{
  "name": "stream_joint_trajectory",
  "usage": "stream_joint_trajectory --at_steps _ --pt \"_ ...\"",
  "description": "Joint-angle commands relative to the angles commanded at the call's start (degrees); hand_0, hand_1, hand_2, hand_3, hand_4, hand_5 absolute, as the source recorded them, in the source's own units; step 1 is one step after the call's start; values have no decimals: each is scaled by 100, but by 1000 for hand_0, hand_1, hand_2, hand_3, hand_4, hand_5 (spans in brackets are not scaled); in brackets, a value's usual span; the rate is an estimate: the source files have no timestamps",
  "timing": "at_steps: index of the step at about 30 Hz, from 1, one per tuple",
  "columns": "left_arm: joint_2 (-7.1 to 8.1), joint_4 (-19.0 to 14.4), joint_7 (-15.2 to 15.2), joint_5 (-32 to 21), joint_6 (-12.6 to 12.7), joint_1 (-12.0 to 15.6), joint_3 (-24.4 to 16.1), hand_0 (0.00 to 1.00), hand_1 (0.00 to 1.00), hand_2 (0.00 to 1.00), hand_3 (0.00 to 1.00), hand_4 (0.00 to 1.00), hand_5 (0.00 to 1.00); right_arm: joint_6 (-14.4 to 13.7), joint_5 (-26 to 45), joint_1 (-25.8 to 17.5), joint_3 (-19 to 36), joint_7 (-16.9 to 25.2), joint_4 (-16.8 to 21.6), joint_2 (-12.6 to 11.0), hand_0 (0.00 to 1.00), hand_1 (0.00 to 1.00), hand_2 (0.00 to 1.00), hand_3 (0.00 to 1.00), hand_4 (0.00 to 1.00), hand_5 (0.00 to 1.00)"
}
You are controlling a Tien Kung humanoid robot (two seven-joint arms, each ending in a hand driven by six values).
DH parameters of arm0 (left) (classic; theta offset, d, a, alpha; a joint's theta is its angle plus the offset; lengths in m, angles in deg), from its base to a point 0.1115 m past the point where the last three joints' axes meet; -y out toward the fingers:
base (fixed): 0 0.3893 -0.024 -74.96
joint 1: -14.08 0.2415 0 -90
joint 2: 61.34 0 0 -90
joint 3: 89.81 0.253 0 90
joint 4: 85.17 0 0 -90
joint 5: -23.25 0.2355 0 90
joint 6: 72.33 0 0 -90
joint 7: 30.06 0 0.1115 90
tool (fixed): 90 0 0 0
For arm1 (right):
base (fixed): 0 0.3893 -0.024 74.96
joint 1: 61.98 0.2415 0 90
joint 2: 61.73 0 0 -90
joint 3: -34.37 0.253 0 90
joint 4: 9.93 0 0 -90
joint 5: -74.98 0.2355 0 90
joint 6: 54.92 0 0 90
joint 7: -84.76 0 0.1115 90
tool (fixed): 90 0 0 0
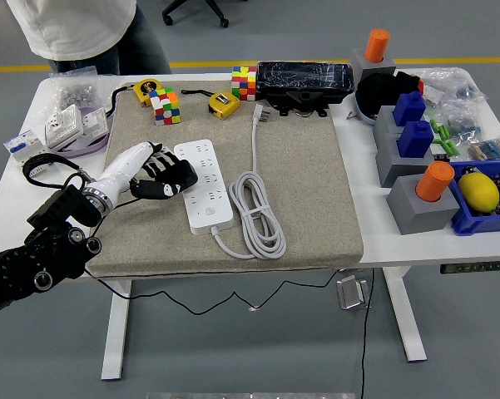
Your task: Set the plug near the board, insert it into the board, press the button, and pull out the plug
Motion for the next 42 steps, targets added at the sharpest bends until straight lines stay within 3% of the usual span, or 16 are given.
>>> stream_joint_trajectory --at_steps 21,22,27,28,33,34,39,40,42 --pt "18 170 14 35 32 -109 304 443 411 482 529 664 2 3 19 14 -68 -4 -3 -27 608 672 684 564 913 441" --pt "20 162 18 40 35 -109 305 520 484 529 547 702 2 3 18 13 -66 -5 -4 -29 608 672 684 564 913 440" --pt "28 144 11 21 63 -103 310 520 484 529 547 702 2 2 13 10 -65 -5 -2 -32 608 672 684 564 913 440" --pt "29 146 3 8 76 -102 315 657 668 598 570 862 87 2 17 9 -67 -4 3 -33 608 672 684 564 912 439" --pt "17 159 17 -15 101 -93 338 657 668 598 570 862 87 5 16 1 -84 -5 1 -30 608 672 684 564 912 439" --pt "16 159 24 -19 102 -92 340 678 711 696 657 892 107 4 15 -1 -84 -4 2 -29 608 672 684 564 912 439" --pt "21 131 49 -35 114 -52 326 678 711 696 657 892 107 5 4 -27 -67 -4 2 -23 608 672 684 564 912 439" --pt "22 124 49 -46 115 -44 316 709 751 772 788 992 189 4 3 -31 -66 -3 -1 -23 609 672 684 564 912 440" --pt "23 110 47 -62 122 -32 299 709 751 772 788 992 189 6 -1 -33 -62 -5 -3 -22 609 672 684 564 912 440"
